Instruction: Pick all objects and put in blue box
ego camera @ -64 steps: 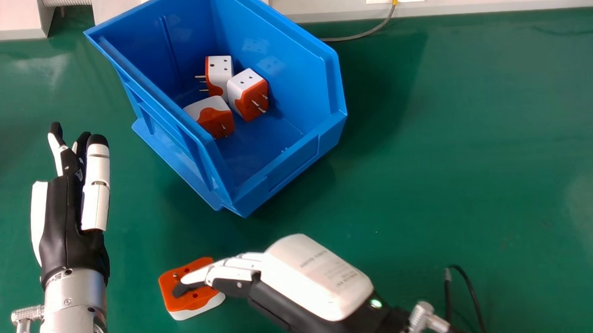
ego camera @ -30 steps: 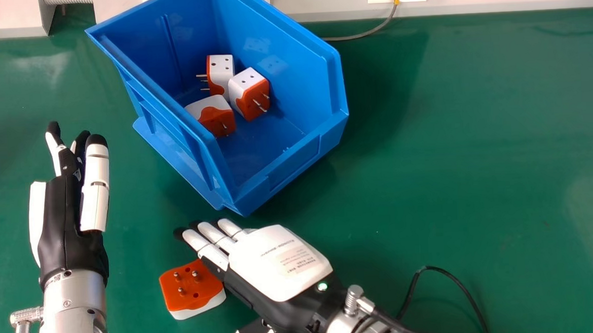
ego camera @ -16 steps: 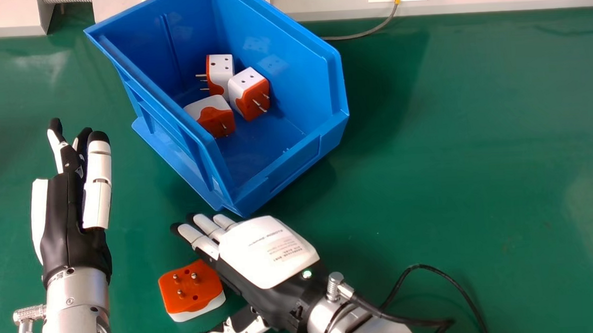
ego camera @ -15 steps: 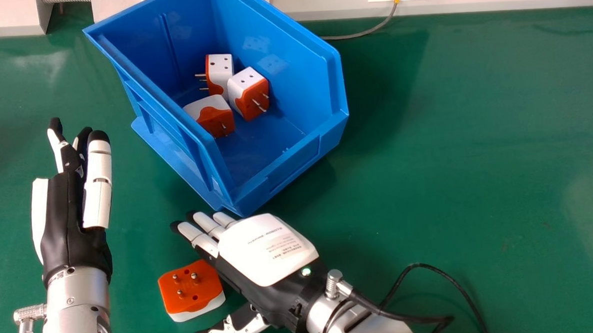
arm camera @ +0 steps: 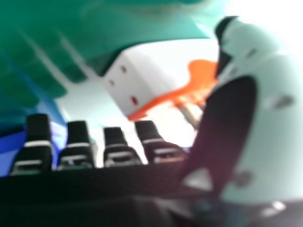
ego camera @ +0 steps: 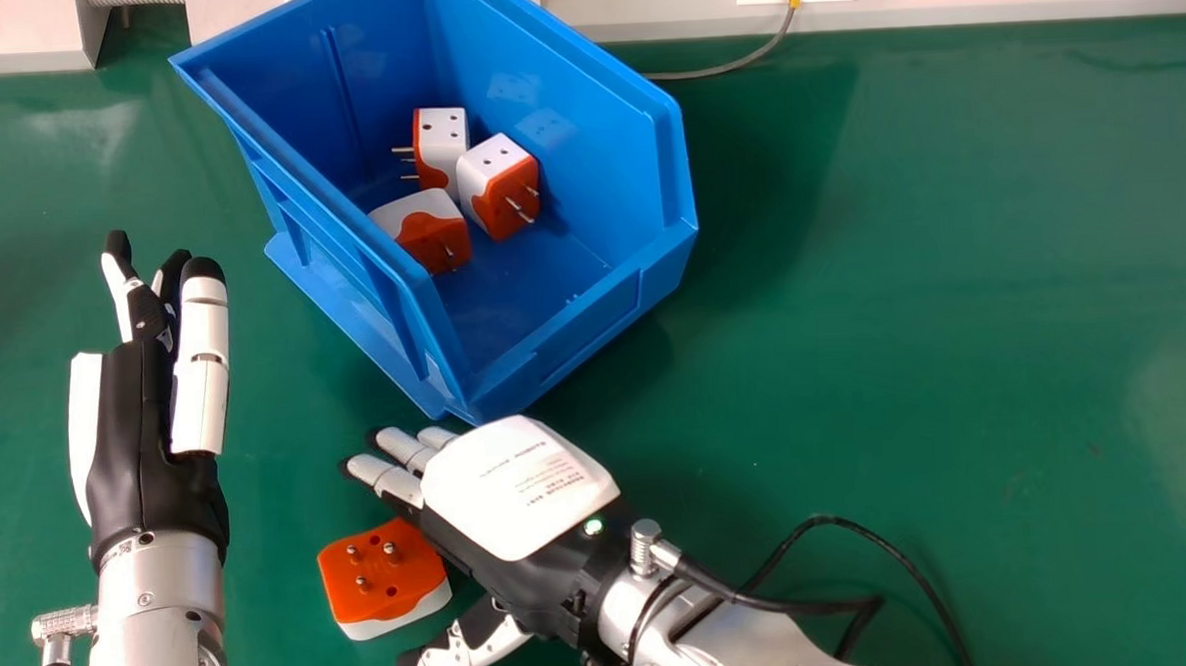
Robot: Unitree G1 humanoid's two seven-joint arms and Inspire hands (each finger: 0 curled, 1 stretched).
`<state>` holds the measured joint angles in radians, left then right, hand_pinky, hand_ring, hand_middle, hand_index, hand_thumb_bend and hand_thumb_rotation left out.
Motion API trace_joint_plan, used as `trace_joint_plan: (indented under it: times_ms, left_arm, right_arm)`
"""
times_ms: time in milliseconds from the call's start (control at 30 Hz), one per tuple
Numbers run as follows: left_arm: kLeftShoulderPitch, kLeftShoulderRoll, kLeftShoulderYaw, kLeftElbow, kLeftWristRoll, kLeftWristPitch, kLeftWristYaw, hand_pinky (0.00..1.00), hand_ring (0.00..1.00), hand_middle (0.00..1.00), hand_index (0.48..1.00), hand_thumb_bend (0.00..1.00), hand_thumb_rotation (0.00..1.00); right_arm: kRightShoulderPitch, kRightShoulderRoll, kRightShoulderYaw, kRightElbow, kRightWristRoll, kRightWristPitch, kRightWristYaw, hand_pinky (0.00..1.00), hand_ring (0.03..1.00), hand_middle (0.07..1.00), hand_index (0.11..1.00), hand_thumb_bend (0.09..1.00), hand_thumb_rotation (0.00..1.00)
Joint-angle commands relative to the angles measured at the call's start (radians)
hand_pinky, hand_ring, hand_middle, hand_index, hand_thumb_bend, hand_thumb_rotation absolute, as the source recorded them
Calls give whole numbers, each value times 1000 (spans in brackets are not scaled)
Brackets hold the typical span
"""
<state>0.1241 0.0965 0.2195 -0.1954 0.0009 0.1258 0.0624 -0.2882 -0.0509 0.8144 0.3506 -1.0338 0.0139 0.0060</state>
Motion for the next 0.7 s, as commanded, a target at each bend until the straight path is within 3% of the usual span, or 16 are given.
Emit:
trace_joint_plan:
  times_ms: [0, 467, 667]
  left_arm:
    - [-10, 1, -4, -24, 4, -1, 4, 957, 973, 971, 967, 226, 911]
    - [-10, -12, -6, -43, -5, 16, 11, 958, 974, 972, 968, 221, 914]
    - [-6, -19, -11, -63, -5, 32, 17, 958, 974, 972, 968, 221, 915]
  right_arm:
    - [-26, 3, 10, 4, -3, -10, -6, 814, 905, 938, 900, 384, 404]
    - [-81, 14, 64, 73, -28, 21, -3, 744, 841, 867, 826, 372, 373]
    - [-88, 9, 89, 72, -47, 39, 21, 726, 831, 852, 810, 387, 374]
